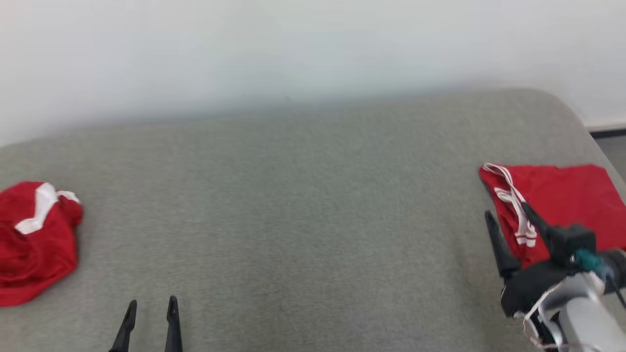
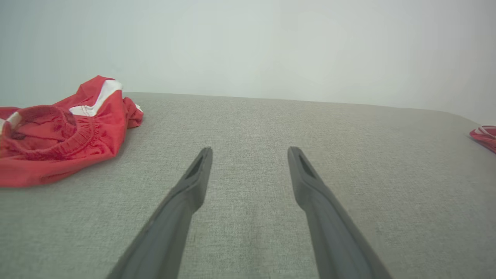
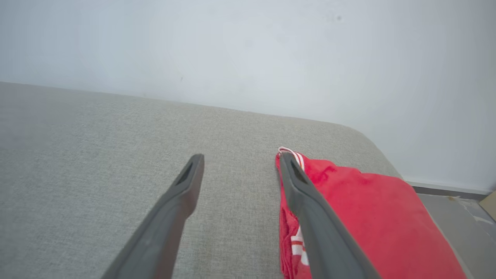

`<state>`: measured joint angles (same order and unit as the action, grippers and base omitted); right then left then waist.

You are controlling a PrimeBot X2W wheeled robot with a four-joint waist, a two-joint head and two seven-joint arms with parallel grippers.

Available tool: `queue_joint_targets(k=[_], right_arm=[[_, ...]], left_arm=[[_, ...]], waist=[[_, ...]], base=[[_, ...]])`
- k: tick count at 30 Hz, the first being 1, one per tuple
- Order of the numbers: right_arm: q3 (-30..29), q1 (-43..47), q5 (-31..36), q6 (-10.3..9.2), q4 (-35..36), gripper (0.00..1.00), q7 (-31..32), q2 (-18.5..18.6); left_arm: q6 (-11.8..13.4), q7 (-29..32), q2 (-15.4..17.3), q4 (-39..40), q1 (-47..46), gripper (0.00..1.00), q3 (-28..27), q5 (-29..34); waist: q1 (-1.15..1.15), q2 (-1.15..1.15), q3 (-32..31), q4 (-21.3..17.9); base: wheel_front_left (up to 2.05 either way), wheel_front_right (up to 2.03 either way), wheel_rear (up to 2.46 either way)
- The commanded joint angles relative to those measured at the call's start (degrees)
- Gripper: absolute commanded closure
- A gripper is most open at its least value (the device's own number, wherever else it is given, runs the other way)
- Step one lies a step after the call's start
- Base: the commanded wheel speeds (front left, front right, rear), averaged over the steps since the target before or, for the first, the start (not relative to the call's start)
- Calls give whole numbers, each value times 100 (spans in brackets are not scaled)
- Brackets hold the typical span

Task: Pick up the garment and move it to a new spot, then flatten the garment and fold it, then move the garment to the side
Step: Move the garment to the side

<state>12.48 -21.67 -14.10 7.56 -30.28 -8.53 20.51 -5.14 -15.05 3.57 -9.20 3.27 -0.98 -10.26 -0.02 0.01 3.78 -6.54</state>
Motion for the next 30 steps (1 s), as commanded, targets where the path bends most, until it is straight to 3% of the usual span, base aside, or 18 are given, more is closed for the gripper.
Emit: queue_joint_targets(k=[1,7,19,30], right_arm=[[-90,258,-13,-14,152,0,-54,-120],[-256,1041,-168,-14,751,0,-108,-498],[-315,1886,3,-14,1019,0,-146,-1034],[-412,2048,122,-14,1195,0,-68,-1110]], left_arm=[[-30,-16,-31,-39,109,0,-59,-15],[-48,-16,-51,-87,280,0,-226,16],[-85,-16,-67,-113,525,0,-288,176],[-78,-16,-70,-63,523,0,-232,80]], waist=[[2,-1,-544,527],[2,-1,-723,548],[2,-1,-946,564],[2,-1,-943,523]], base=[[0,0,0],[0,0,0],[0,0,0],[0,0,0]])
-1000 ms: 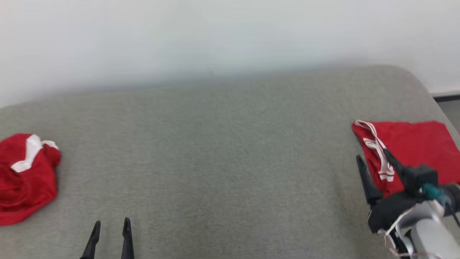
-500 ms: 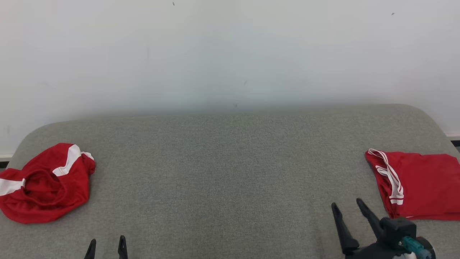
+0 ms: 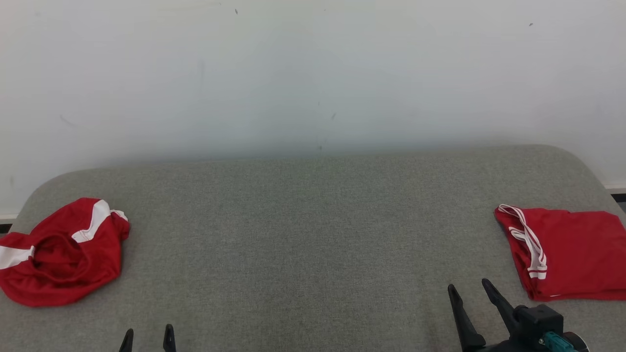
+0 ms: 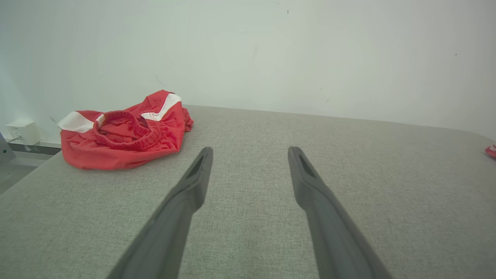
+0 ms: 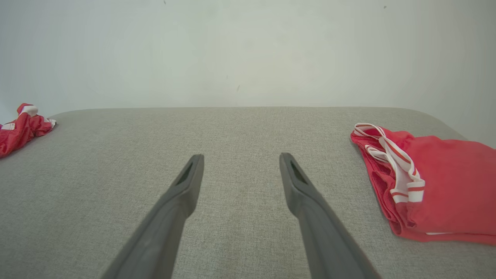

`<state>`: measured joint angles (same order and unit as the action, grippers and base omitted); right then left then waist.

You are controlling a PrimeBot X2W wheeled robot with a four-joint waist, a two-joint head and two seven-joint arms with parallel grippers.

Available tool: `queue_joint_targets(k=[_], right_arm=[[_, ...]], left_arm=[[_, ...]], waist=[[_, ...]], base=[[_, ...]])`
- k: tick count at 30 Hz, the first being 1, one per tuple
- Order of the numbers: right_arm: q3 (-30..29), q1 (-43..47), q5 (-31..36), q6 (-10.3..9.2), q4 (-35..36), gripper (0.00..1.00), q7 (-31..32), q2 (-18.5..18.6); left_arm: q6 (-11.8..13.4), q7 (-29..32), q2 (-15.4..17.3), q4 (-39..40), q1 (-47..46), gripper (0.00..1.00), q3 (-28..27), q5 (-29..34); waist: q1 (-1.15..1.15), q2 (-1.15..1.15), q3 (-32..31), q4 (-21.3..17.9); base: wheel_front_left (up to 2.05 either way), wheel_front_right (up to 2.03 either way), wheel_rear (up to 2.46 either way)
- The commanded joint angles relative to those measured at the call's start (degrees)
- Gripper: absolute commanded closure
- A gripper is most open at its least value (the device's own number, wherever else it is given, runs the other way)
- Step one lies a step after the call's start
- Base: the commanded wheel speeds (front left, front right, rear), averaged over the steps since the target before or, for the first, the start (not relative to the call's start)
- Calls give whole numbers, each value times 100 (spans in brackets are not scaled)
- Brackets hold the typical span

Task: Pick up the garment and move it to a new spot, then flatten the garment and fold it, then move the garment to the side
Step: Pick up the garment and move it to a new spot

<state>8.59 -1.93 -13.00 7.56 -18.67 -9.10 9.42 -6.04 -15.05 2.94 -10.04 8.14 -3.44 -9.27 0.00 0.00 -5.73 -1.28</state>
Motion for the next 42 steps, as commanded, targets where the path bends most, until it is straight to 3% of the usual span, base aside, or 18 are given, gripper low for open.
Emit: queue_joint_targets(k=[1,9,14,33,42], right_arm=[[-25,73,19,-14,42,0,-6,-5],[-81,76,59,-14,87,0,29,-46],[-206,140,45,-14,93,0,-7,-74],[26,-7,-62,-14,-2,0,-64,-242],[108,30,-96,-14,-79,0,-93,-313]], left_arm=[[15,-16,-8,26,43,0,25,-22],[38,-16,-7,-1,8,0,56,-69],[66,-16,-6,24,-58,0,69,-76],[30,-16,-5,176,292,0,-348,85],[-19,-16,-6,266,408,0,-568,138]], waist=[[0,0,14,-5],[0,0,43,16],[0,0,70,246],[0,0,50,1997],[0,0,2,2593]], base=[[0,0,0],[0,0,0],[0,0,0],[0,0,0],[0,0,0]])
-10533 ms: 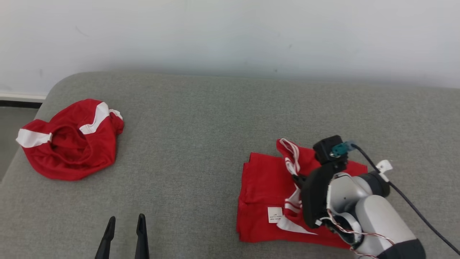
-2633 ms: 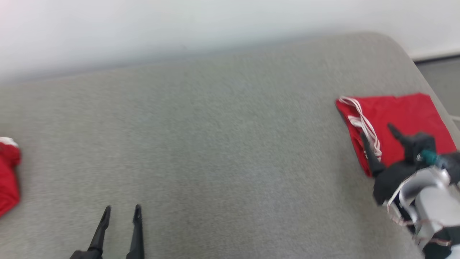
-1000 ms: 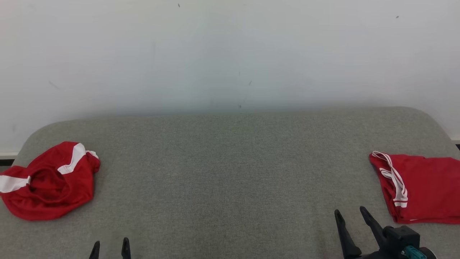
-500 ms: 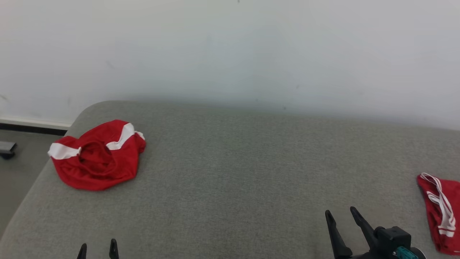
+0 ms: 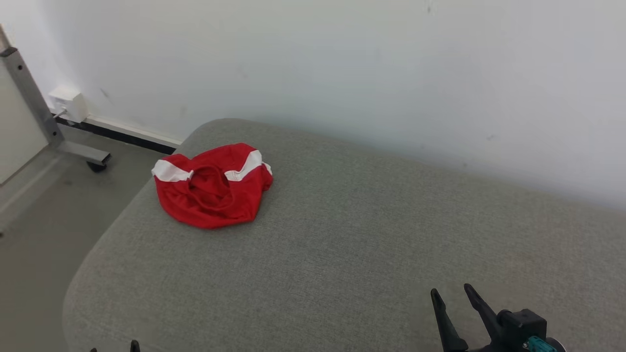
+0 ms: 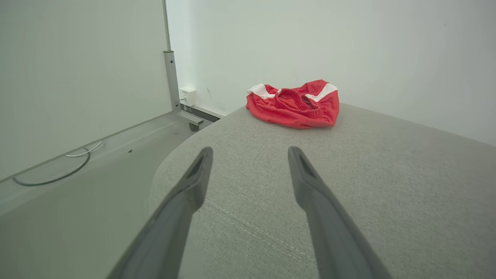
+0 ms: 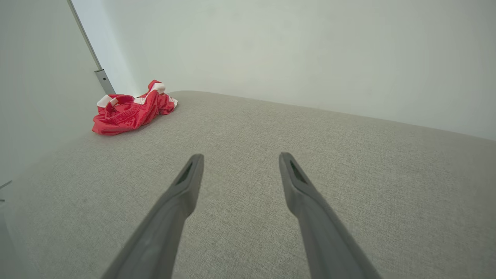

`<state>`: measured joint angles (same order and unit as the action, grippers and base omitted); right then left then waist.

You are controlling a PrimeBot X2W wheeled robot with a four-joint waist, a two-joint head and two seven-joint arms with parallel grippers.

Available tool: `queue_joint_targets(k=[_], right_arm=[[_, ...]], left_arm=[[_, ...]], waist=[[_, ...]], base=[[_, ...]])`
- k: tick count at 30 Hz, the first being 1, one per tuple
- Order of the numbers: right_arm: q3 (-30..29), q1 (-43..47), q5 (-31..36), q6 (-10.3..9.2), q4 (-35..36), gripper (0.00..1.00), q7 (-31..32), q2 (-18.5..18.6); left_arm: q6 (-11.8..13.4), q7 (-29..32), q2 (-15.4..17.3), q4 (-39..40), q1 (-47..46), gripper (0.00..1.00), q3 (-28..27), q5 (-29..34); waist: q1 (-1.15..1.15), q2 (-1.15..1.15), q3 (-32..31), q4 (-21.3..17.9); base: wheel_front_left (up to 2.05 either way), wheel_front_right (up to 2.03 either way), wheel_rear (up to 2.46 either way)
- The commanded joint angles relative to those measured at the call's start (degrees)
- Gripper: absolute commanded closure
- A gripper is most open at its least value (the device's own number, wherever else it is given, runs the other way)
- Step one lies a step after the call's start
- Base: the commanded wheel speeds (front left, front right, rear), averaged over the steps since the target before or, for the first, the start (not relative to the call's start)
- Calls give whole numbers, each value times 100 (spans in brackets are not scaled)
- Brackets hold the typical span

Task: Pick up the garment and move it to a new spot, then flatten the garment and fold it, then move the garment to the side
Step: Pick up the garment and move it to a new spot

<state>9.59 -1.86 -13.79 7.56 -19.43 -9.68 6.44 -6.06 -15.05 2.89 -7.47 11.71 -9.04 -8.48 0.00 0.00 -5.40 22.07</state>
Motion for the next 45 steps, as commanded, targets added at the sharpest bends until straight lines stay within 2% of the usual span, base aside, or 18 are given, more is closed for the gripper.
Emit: queue_joint_targets(k=[1,15,24,30,33,40,45], right_arm=[[18,15,-10,-14,-8,0,-33,-18],[98,-59,-42,-14,-84,0,-63,15],[126,-83,-4,-14,84,0,45,145],[122,-368,122,-14,555,0,302,405],[201,-597,165,-14,807,0,422,503],[570,-1148,202,-14,1263,0,594,606],[946,-1497,216,-14,1389,0,544,489]], left_arm=[[-26,-16,0,6,63,0,-25,48],[-22,-16,-1,57,53,0,-99,20],[-84,-16,79,-72,-379,0,-202,0],[-95,-8,354,-496,-1350,0,-295,-167],[-110,247,553,-861,-2007,0,-385,-428],[-142,1100,950,-1498,-3468,0,-921,-1674],[-121,1801,1243,-1756,-4261,0,-1436,-2622]], waist=[[0,0,-34,293],[0,0,20,417],[0,0,228,151],[0,0,882,-329],[0,0,1265,-654],[0,0,2265,-1491],[0,0,2849,-2003]], base=[[0,0,0],[0,0,0],[0,0,0],[0,0,0],[0,0,0],[0,0,0],[0,0,0]])
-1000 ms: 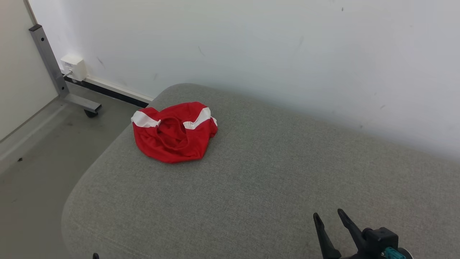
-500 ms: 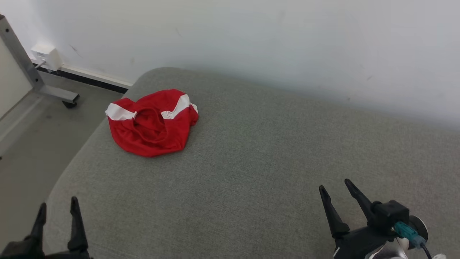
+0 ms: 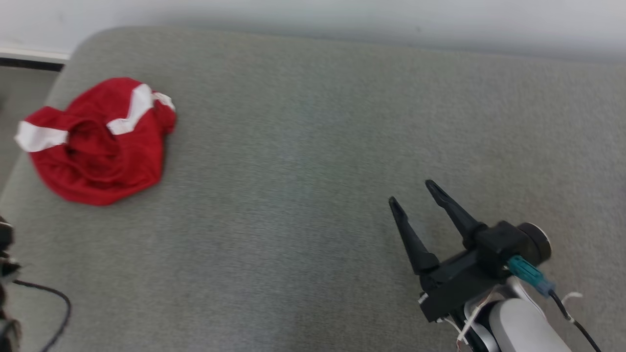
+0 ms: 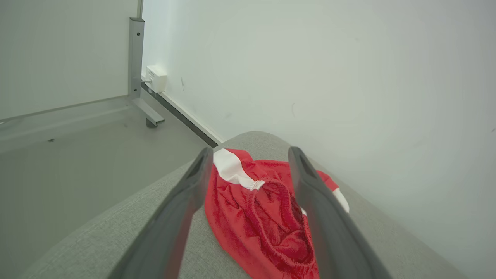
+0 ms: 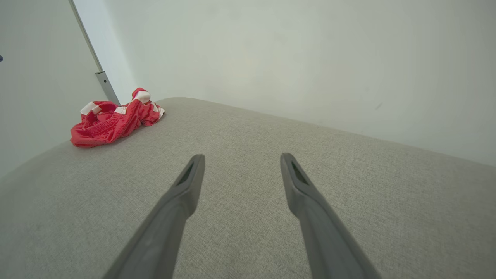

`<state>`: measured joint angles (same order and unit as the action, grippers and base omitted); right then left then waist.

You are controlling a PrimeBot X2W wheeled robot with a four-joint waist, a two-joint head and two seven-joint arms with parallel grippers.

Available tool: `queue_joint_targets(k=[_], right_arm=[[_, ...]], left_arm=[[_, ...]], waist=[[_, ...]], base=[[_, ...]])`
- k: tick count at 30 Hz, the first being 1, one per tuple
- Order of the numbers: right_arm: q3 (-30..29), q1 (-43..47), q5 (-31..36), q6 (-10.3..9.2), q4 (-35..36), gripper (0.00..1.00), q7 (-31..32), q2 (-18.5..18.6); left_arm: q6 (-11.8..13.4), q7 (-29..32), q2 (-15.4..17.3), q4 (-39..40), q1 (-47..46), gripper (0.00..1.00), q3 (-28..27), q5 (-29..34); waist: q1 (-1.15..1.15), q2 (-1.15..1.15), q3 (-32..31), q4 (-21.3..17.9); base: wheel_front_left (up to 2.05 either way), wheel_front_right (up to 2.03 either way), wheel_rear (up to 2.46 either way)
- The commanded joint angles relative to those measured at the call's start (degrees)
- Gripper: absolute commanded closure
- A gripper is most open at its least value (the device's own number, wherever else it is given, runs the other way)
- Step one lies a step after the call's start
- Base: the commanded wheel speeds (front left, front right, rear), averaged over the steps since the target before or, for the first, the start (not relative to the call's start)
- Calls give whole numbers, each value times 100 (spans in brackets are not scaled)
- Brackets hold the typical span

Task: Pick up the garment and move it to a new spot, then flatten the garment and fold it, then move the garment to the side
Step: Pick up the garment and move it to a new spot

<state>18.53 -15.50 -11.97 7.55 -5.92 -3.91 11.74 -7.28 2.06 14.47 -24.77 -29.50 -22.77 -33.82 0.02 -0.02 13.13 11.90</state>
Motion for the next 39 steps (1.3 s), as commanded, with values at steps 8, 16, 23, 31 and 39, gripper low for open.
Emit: queue_joint_targets(k=[8,16,23,31,39], right_arm=[[468,-521,-79,-13,-202,0,-356,-261],[635,-814,-122,-12,-423,0,-604,-378],[600,-938,-167,-13,-623,0,-769,-404],[605,-977,-196,-13,-779,0,-810,-385],[659,-751,-294,-13,-1019,0,-872,-379]], left_arm=[[445,1380,551,-257,-910,0,-519,-892],[1265,2191,774,-378,-1212,0,-880,-1247],[2018,2854,790,-530,-957,0,-964,-1268],[2046,3309,593,-576,-637,100,-762,-1321],[1680,3187,776,-247,-587,100,-813,-1422]], waist=[[-2,2,1511,-1484],[-2,2,1769,-1792],[-2,2,1833,-1898],[-2,2,1657,-1854],[-2,2,849,-1739]], base=[[0,0,0],[0,0,0],[0,0,0],[0,0,0],[0,0,0]])
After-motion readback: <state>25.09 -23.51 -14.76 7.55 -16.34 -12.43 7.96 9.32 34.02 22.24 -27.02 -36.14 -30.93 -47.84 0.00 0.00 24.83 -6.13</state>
